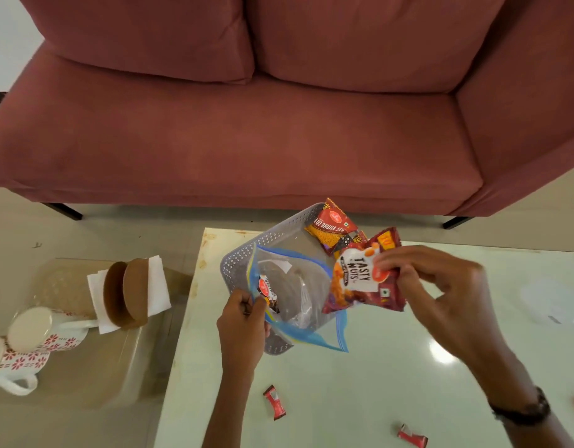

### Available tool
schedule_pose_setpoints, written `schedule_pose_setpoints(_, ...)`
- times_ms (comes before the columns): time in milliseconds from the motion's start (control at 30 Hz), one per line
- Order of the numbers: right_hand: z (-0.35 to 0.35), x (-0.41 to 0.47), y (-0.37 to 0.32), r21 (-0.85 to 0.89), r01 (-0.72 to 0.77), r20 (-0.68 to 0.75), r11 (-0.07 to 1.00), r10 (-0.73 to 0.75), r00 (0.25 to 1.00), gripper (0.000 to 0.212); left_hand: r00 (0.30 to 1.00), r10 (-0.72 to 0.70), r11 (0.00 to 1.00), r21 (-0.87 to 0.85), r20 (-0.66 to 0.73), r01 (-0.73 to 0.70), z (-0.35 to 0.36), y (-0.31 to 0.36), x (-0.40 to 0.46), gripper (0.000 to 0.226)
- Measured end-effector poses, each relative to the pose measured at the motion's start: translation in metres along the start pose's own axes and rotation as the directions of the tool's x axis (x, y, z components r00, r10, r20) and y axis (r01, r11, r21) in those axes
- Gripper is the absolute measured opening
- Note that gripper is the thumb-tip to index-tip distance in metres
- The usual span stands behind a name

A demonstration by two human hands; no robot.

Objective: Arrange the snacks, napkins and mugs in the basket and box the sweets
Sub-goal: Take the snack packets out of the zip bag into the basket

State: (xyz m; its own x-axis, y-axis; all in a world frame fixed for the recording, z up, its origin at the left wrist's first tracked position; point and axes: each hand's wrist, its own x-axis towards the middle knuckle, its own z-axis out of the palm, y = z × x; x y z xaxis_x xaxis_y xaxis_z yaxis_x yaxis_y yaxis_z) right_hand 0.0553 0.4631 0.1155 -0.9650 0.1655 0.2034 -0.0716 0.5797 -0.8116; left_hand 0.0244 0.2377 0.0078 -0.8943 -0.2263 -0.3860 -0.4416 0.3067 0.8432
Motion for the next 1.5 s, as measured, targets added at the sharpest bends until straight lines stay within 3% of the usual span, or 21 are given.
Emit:
schedule_pose_setpoints(67, -0.010, 0.007, 0.004, 0.034, -0.073, -0.076, 0.997, 0.075, 0.994, 0.004, 1.000, -0.001, 1.000, 0.006, -0.002, 0.001, 0.001, -0.001, -0.003, 0.017)
schedule_pose_setpoints(267, -0.031, 0.036, 0.028, 0.193, -0.197, -0.112, 0.961, 0.221, 0.969, 0.009, 0.998, -0.023, 1.000, 0.020, -0.059, 0.024, -0.015, -0.009, -0.004, 0.020)
schedule_pose_setpoints(467, 0.035, 0.048, 0.105, 0.063, -0.298, 0.016, 0.953, 0.297, 0.955, 0.029, 0.998, -0.020, 1.000, 0.019, -0.052, 0.021, -0.019, -0.004, -0.008, 0.023)
schedule_pose_setpoints(667, 0.109, 0.051, 0.175, -0.147, -0.328, 0.157, 0.933, 0.350, 0.924, 0.007, 0.999, 0.010, 0.999, 0.041, -0.049, -0.008, -0.014, -0.003, -0.010, 0.022)
schedule_pose_setpoints(800, 0.131, 0.060, 0.206, -0.222, -0.288, 0.268, 0.931, 0.343, 0.900, 0.010, 0.999, -0.001, 1.000, 0.028, -0.048, 0.002, -0.012, -0.008, -0.009, 0.023)
schedule_pose_setpoints(1033, 0.125, 0.060, 0.227, -0.350, -0.251, 0.276, 0.902, 0.356, 0.893, 0.013, 0.999, -0.017, 1.000, 0.018, -0.030, 0.018, -0.006, -0.012, -0.009, 0.018)
schedule_pose_setpoints(1167, 0.116, 0.056, 0.220, -0.408, -0.251, 0.277, 0.878, 0.381, 0.882, 0.012, 1.000, -0.008, 1.000, 0.026, -0.018, 0.008, -0.002, -0.008, -0.010, 0.017)
schedule_pose_setpoints(1233, 0.109, 0.055, 0.205, -0.433, -0.311, 0.202, 0.846, 0.427, 0.881, 0.017, 1.000, -0.009, 1.000, 0.020, -0.018, 0.009, -0.002, -0.006, -0.011, 0.017)
schedule_pose_setpoints(1333, 0.093, 0.051, 0.153, -0.274, -0.413, 0.047, 0.869, 0.440, 0.897, 0.021, 1.000, -0.018, 1.000, 0.022, -0.016, 0.018, -0.004, -0.004, -0.011, 0.017)
schedule_pose_setpoints(1433, 0.078, 0.033, 0.069, -0.045, -0.221, 0.004, 0.974, 0.221, 0.975, 0.016, 1.000, -0.010, 0.999, 0.049, -0.019, 0.011, -0.008, -0.006, -0.007, 0.020)
schedule_pose_setpoints(1500, 0.083, 0.017, 0.018, 0.023, -0.101, 0.115, 0.995, 0.098, 0.989, 0.012, 1.000, -0.010, 0.998, 0.062, -0.016, 0.011, -0.011, -0.007, -0.006, 0.022)
